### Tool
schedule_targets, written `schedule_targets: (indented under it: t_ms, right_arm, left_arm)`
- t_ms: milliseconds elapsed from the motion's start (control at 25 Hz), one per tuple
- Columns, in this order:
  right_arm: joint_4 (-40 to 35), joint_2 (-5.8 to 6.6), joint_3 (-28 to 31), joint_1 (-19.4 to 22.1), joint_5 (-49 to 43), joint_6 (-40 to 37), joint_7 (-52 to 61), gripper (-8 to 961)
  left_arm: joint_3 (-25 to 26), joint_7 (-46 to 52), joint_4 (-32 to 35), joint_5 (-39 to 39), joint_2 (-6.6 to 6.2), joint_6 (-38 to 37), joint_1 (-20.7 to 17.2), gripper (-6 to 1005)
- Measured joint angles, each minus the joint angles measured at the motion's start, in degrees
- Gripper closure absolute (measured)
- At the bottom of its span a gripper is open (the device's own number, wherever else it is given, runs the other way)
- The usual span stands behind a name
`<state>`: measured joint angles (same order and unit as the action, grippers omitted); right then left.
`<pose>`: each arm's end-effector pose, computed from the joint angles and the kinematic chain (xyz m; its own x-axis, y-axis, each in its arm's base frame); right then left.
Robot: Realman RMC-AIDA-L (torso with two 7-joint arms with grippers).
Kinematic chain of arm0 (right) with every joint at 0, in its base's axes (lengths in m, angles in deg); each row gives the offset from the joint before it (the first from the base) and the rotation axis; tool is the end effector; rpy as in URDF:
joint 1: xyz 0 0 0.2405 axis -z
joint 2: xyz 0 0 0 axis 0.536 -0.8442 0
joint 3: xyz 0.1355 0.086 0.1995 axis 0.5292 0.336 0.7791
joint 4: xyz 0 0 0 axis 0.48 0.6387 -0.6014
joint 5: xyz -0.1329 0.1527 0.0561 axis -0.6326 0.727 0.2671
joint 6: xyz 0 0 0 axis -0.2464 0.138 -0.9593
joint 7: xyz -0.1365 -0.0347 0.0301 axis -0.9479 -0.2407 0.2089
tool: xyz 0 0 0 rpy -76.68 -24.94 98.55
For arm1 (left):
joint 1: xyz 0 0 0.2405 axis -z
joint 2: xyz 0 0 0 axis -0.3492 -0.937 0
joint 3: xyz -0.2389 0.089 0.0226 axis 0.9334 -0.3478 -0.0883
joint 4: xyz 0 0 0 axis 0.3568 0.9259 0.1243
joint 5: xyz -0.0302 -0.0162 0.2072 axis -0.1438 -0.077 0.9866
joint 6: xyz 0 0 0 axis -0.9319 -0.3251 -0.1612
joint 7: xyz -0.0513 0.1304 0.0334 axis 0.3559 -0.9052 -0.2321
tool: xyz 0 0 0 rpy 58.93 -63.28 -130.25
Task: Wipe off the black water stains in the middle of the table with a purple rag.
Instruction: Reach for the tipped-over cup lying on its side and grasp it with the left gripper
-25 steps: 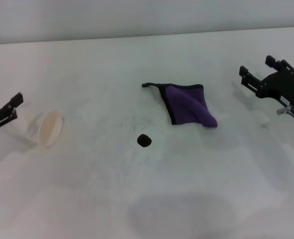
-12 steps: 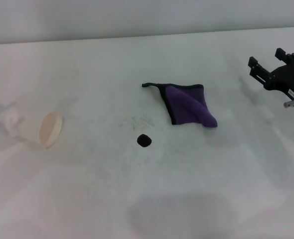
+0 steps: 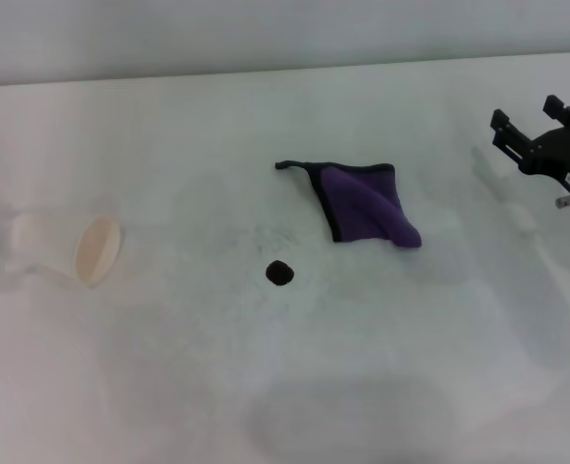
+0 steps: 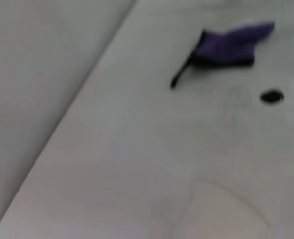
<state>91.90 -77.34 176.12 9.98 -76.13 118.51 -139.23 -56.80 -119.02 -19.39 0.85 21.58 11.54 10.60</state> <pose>0.3708 0.3275 0.0050 0.7057 -0.1594 -0.6903 -0.7077 -0.2063 -0.6758 -0.2792 0.3678 0.1179 0.9854 0.0178 -0.1691 -0.0463 -0.9287 -0.3679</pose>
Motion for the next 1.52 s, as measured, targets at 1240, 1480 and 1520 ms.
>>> schedule_targets:
  t_ms: [1240, 1480, 1520]
  right_arm:
    - [-0.57, -0.03, -2.22, -0.06, -0.16, -3.85, 0.46, 133]
    - [-0.57, -0.03, -2.22, 0.15, -0.15, -3.88, 0.46, 133]
    - [-0.57, -0.03, -2.22, 0.15, -0.15, -3.89, 0.48, 133]
  left_arm:
    - [-10.39, -9.86, 1.49, 18.72, 9.68, -8.34, 7.08, 115]
    - [-11.14, -10.89, 0.10, 18.85, 10.90, -12.12, 6.32, 115]
    - [-11.14, -10.98, -0.12, 18.85, 10.93, -12.53, 6.21, 115]
